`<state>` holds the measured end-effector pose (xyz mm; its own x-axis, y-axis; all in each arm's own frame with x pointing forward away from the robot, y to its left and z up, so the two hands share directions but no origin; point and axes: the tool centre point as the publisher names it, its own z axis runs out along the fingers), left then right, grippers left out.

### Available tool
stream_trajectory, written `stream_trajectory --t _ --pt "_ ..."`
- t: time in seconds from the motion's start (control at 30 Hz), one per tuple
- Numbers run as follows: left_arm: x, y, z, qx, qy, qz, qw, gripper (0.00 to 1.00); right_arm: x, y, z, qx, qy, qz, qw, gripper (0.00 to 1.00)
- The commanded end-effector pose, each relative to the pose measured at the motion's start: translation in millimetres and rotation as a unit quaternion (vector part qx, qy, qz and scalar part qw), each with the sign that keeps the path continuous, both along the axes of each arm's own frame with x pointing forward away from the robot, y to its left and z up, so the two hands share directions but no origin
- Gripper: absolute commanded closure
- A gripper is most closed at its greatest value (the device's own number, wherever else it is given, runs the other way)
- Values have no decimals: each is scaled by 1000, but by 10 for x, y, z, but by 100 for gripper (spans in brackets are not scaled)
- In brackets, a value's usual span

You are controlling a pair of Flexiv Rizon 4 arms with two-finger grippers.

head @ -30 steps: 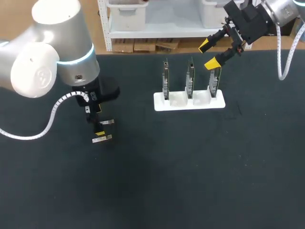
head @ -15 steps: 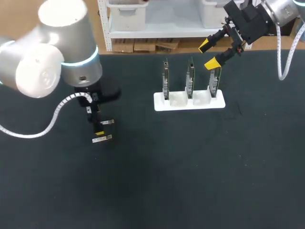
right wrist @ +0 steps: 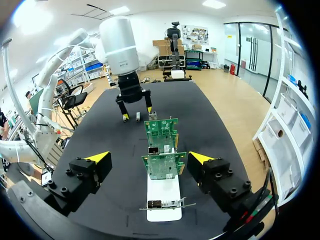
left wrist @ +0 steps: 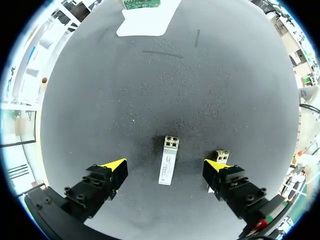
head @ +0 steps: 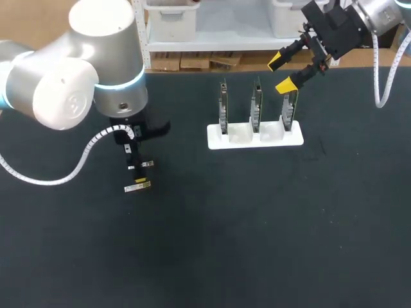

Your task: Pick up the optical module with the left hand, and insert it into the network port with the right hand.

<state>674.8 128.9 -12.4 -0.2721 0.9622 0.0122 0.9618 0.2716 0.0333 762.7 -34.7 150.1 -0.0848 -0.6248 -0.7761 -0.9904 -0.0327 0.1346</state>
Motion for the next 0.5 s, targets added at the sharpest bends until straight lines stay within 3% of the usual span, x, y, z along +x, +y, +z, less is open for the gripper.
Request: stream_trajectory --t 0.03,0.4,0.43,0.47,0.5 --pt "3 13 -6 0 0 3 1000 0 -11 1 1 0 -1 -1 1000 0" --pt "0 36 -9 -3 1 5 1000 0 -11 1 1 0 -1 -1 1000 0" --pt "-4 40 -10 -3 1 6 1000 18 -11 1 1 0 -1 -1 1000 0" --pt "-8 45 -10 -4 1 7 1000 58 -11 1 1 0 -1 -1 1000 0" --pt "-10 49 -13 -4 1 9 1000 76 -11 1 1 0 -1 -1 1000 0"
